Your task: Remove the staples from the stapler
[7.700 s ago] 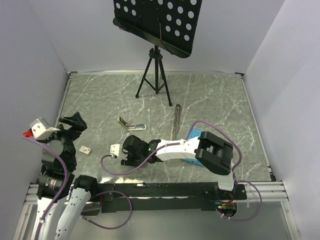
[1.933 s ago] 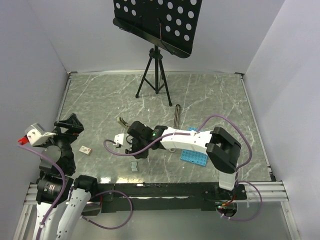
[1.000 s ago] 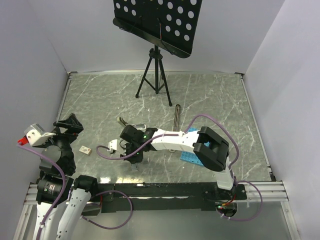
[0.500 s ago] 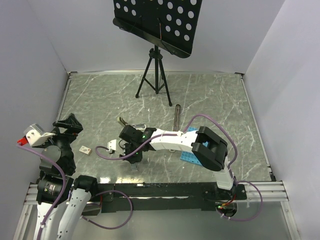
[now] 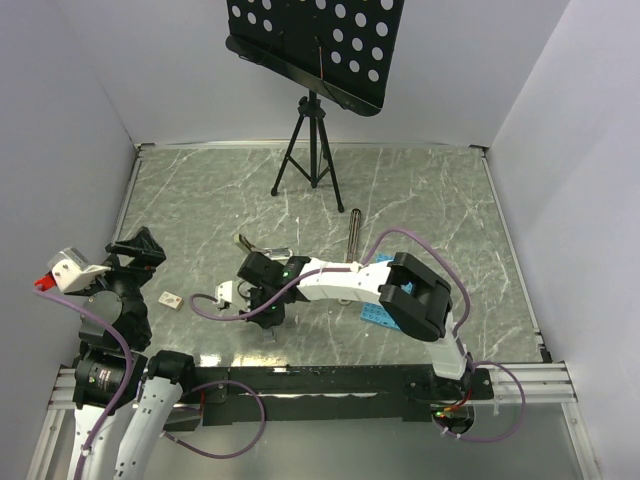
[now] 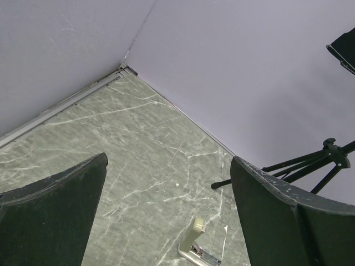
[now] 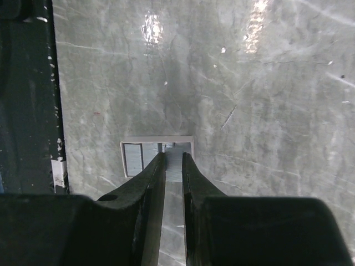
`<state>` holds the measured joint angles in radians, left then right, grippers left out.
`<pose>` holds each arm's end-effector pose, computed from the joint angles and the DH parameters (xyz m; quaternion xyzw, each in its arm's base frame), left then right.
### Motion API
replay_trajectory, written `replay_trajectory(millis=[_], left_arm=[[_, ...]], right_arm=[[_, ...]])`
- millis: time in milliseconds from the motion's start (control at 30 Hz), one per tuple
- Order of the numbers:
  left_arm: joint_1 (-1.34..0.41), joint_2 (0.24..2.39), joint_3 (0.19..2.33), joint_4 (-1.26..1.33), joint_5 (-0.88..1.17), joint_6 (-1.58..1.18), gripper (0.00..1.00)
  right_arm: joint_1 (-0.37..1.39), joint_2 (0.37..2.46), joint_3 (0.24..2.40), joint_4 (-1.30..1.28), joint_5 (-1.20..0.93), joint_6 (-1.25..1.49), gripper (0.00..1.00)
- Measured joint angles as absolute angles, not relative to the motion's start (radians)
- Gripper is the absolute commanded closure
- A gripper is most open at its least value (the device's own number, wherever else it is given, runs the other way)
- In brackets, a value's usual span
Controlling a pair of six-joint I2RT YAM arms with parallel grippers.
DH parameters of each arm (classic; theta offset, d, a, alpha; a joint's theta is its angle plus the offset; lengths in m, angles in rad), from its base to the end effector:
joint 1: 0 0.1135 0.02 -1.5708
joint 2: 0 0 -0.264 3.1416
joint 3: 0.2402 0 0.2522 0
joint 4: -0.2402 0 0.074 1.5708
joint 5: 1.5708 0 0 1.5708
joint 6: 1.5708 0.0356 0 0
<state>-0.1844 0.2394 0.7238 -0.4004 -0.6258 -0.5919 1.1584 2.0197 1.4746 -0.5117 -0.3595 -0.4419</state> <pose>0.0578 0.0104 0.3519 -0.3522 0.5848 -0.0723 0.7272 0.1600 0.3970 0.1822 -0.7144 0.6303 0.2496 0.1736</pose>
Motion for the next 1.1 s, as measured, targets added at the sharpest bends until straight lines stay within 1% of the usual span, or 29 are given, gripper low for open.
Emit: replay_trajectory(millis=[400, 567, 733, 900, 967, 1100], left_arm=[[-0.18, 0.239, 0.723, -0.4, -0.625, -0.592, 0.03], [-0.178, 0.239, 0.723, -0.4, -0.625, -0.592, 0.03], [-0.178, 0.24, 0.723, -0.4, -0.622, -0.591, 0.03], [-0.177, 0.241, 0.723, -0.4, -0.618, -0.591, 0.03], [-0.177, 0.242, 0.723, -0.4, -0.617, -0.591, 0.03], [-0.176, 0.245, 0.723, -0.4, -0.615, -0.591, 0.03]], right_arm=[[1.158, 2.048, 1.475, -0.519, -0.357, -0.444, 0.89], [1.158, 2.048, 1.475, -0.519, -0.356, -0.444, 0.78], [1.158, 2.048, 1.475, -0.519, -0.35, -0.443, 0.75], [1.161, 2.043, 1.475, -0.517, -0.337, -0.44, 0.68], [1.163, 2.039, 1.473, -0.513, -0.33, -0.435, 0.63], [1.163, 2.008, 1.452, -0.489, -0.321, -0.417, 0.59]])
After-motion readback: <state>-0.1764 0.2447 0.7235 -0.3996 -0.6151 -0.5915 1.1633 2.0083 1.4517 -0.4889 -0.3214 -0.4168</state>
